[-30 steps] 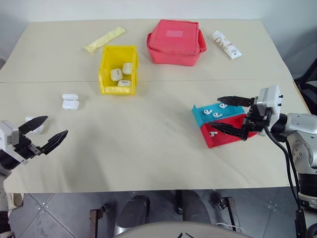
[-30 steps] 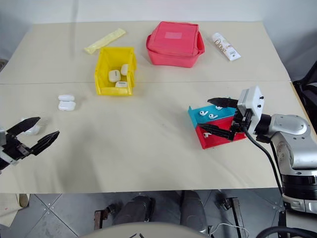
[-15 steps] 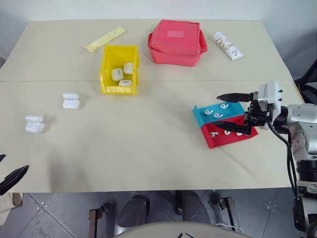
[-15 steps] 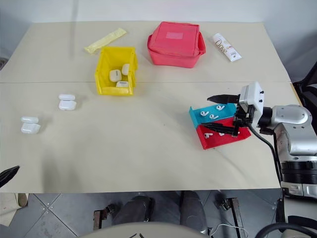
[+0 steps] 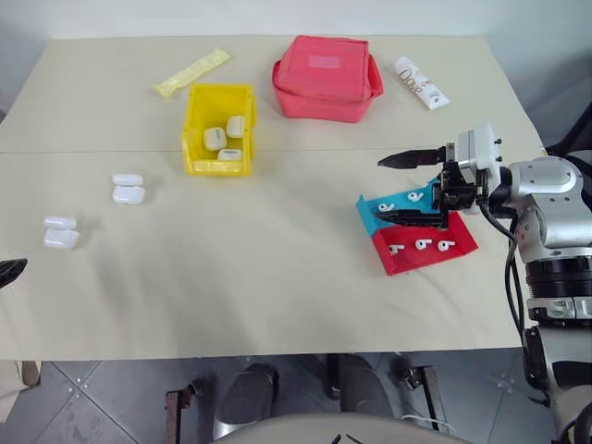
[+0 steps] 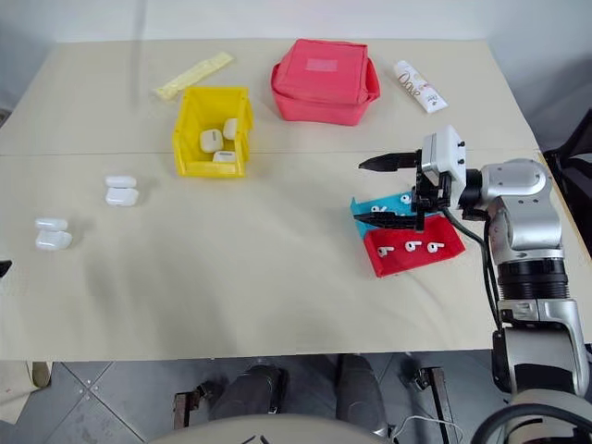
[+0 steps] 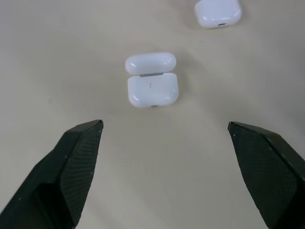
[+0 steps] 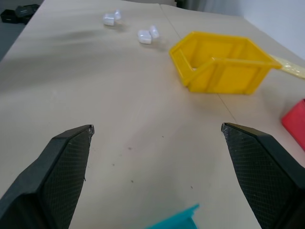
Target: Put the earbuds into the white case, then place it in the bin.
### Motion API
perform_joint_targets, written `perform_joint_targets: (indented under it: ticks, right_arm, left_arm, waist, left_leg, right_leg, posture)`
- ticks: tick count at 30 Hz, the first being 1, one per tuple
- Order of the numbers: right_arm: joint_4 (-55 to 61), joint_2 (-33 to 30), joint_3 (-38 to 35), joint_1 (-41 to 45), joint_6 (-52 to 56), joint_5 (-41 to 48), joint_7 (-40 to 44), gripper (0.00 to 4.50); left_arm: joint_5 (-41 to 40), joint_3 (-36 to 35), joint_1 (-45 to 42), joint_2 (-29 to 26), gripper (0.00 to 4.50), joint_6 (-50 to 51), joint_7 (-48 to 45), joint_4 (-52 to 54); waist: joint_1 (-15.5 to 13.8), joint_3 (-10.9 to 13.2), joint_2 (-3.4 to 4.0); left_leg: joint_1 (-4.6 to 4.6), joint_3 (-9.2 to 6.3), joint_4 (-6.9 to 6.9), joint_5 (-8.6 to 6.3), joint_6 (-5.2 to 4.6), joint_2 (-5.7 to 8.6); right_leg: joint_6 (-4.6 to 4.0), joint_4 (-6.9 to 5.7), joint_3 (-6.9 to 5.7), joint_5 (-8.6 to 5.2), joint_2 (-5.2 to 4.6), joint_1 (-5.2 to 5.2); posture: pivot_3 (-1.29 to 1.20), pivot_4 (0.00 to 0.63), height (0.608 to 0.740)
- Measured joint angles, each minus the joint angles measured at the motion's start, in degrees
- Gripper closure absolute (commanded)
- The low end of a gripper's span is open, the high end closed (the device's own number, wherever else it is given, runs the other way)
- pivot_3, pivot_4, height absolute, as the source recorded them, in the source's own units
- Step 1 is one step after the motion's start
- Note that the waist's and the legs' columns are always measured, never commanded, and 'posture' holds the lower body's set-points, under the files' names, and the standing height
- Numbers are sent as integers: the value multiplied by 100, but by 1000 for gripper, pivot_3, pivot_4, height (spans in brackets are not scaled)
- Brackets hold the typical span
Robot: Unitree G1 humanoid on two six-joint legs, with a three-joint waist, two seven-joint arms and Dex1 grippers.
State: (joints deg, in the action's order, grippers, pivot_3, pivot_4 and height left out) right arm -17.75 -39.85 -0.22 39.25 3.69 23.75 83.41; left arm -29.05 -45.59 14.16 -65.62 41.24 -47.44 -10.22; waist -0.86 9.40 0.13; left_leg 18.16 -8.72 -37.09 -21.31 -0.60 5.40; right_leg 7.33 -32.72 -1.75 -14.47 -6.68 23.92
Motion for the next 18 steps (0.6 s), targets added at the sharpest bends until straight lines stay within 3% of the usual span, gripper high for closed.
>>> perform_joint_targets:
  ticks: [2, 7, 12, 18]
  right_arm:
    - [-45, 24, -2, -5, -12, -12, 10, 0]
    - [15, 93, -4, -61, -55, -24, 13, 0]
    - [143, 88, -14, -197, -15, -24, -5, 0]
    - [378, -16, -38, -412, 49, -17, -43, 0]
  left_arm:
    - [46, 381, -430, -82, 42, 223, 60, -208]
    - [460, 2275, -1948, -900, 42, 1068, -79, -943]
    - [906, 3516, -3278, -892, 42, 1334, -218, -1785]
    - [1402, 4281, -4268, -798, 42, 1397, -396, -2597]
  waist:
    - [46, -3, -7]
    - [104, -4, -18]
    - [110, -17, -41]
    - [89, -29, -62]
  left_leg:
    - [7, -1, 1, -5, 9, -18]
    - [2, 20, 0, -2, 16, -18]
    - [7, 64, -1, 1, 17, -20]
    - [7, 74, -6, 2, 12, -15]
  right_leg:
    - [-11, 0, 28, -5, 12, 9]
    - [-14, -24, 50, -6, 18, 20]
    - [-14, -61, 55, -3, 22, 60]
    - [-13, -64, 57, -3, 20, 61]
  posture:
    - [0, 150, 740]
    - [0, 150, 740]
    - [0, 150, 740]
    - [0, 150, 740]
